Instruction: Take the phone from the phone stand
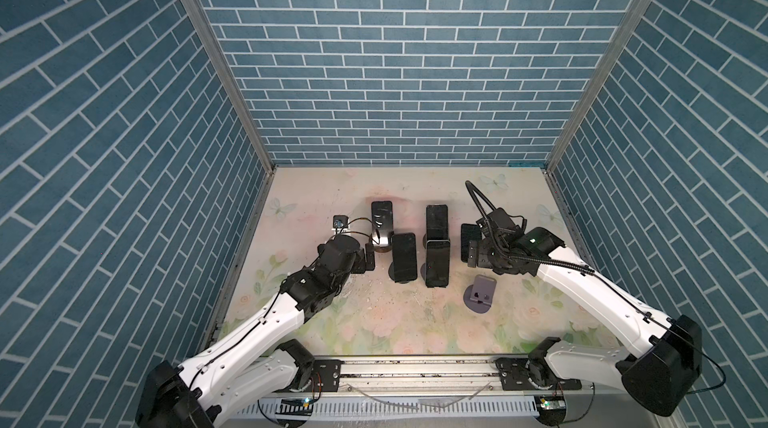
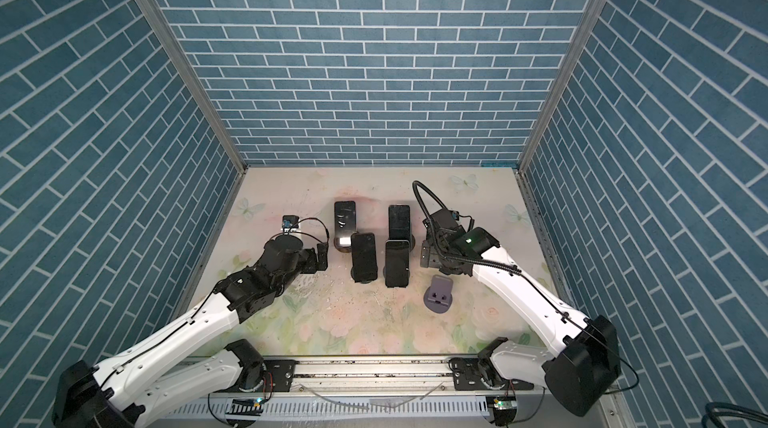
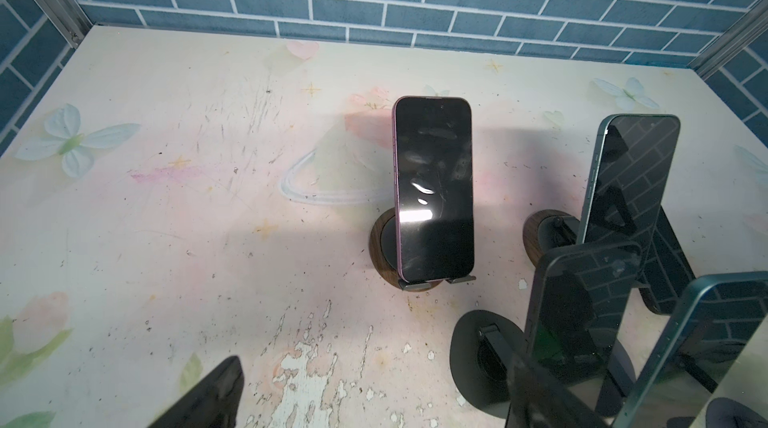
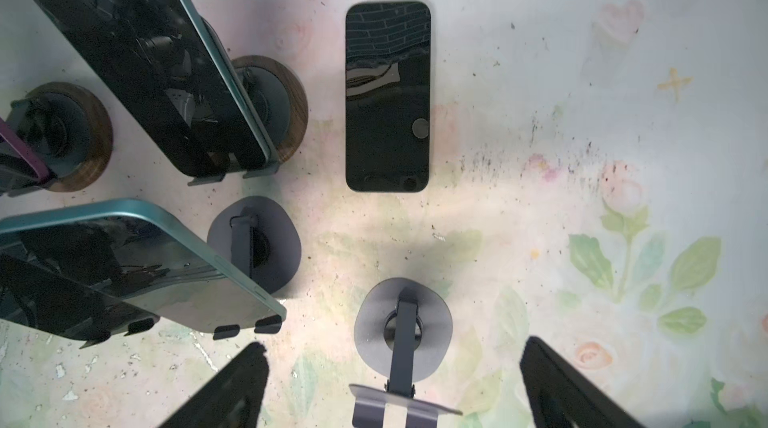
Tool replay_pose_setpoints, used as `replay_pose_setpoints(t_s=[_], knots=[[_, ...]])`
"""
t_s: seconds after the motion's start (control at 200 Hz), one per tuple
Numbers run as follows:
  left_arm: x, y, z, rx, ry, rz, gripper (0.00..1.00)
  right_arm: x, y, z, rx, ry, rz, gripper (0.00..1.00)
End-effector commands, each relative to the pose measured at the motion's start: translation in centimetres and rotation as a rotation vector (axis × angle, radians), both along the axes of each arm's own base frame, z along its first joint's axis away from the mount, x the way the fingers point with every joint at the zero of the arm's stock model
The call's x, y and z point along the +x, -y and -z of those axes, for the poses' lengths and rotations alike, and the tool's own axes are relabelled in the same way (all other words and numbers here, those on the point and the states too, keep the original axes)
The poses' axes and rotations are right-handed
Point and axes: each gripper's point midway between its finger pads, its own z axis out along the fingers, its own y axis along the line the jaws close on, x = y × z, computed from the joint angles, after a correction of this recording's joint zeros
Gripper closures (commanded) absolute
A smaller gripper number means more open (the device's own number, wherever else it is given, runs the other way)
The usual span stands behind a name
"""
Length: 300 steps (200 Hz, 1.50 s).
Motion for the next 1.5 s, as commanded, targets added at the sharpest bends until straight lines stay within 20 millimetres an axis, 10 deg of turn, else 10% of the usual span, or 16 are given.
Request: replay_pose_setpoints(t_s=[0.0, 0.84, 1.496], knots=[[-0.4, -0.2, 0.3, 0.016, 0.001, 0.009, 0.00, -1.9, 1.3, 1.4, -0.046, -0.053, 0.071, 0.04], [-0.2, -0.1, 1.0, 0.041, -0.001, 0.020, 0.00, -3.9, -0.2, 7.4, -0.096, -0.144, 0.080, 0.19], [-0.2, -0.1, 0.8, 0.055, 0.005, 0.027, 0.00, -3.6, 0.2, 7.7, -0.129, -0.137, 0.088, 0.45]])
